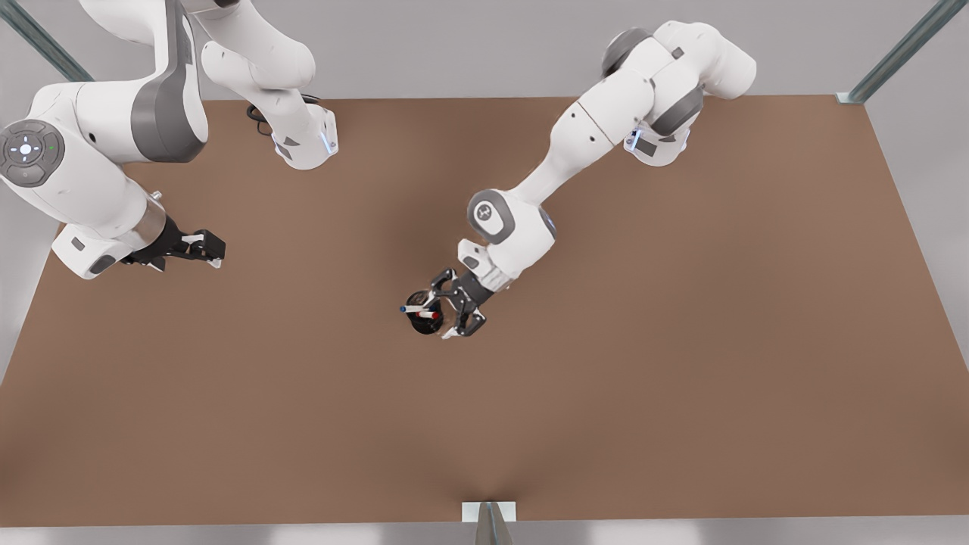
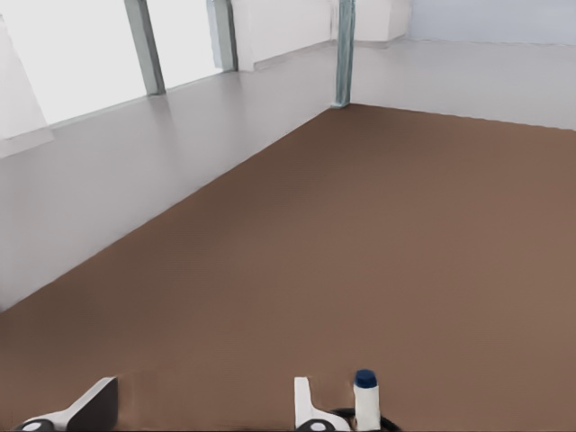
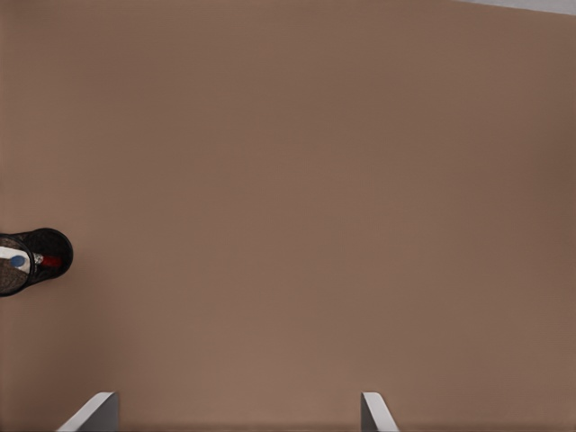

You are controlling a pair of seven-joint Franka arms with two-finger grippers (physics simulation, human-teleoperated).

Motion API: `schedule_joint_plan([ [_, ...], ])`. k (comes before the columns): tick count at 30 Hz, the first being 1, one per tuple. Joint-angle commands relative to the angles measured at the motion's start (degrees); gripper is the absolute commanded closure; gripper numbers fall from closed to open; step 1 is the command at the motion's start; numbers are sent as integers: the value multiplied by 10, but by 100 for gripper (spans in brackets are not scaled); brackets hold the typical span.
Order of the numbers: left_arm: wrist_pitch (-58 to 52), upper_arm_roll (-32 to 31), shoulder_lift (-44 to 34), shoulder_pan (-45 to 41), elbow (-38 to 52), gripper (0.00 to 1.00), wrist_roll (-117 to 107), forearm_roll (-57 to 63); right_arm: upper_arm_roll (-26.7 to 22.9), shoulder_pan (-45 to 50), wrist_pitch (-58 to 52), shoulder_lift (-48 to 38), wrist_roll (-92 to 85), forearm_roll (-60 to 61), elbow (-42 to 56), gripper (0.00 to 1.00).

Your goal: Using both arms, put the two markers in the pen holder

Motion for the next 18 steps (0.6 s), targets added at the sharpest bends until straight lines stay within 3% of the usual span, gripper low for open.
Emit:
schedule_joint_plan([
  [1, -259, 5, -15, 68, -8, 0, -302, 81, 0, -1, 1, 0, -8, 1, 1, 0],
  [3, -541, 0, -52, 182, 4, 0, -636, 411, 0, -4, 0, 0, -10, 1, 0, 0],
  [4, -631, 4, -71, 221, 4, 0, -706, 448, 0, -4, 1, 0, -10, 1, 0, 0],
  [6, -932, 1, -129, 318, 35, 0, -881, 692, 2, -4, 1, 0, -10, 1, 1, 0],
  [7, -994, 5, -147, 358, 66, 0, -910, 738, 2, -4, 2, 0, -10, 1, 1, 0],
  [9, -994, 27, -199, 365, 79, 0, -913, 916, 2, -5, 2, 0, -8, 1, 2, 0],
  [11, -929, 115, -290, 337, 42, 0, -997, 907, 2, -4, 4, 1, -8, 1, 1, 0],
  [13, -906, 130, -352, 316, -8, 0, -1089, 911, 3, -5, 1, 1, -9, 1, 1, 0],
  [18, -924, 126, -356, 312, -6, 0, -1135, 900, 7, -13, 2, 4, -3, 25, 3, 0],
])
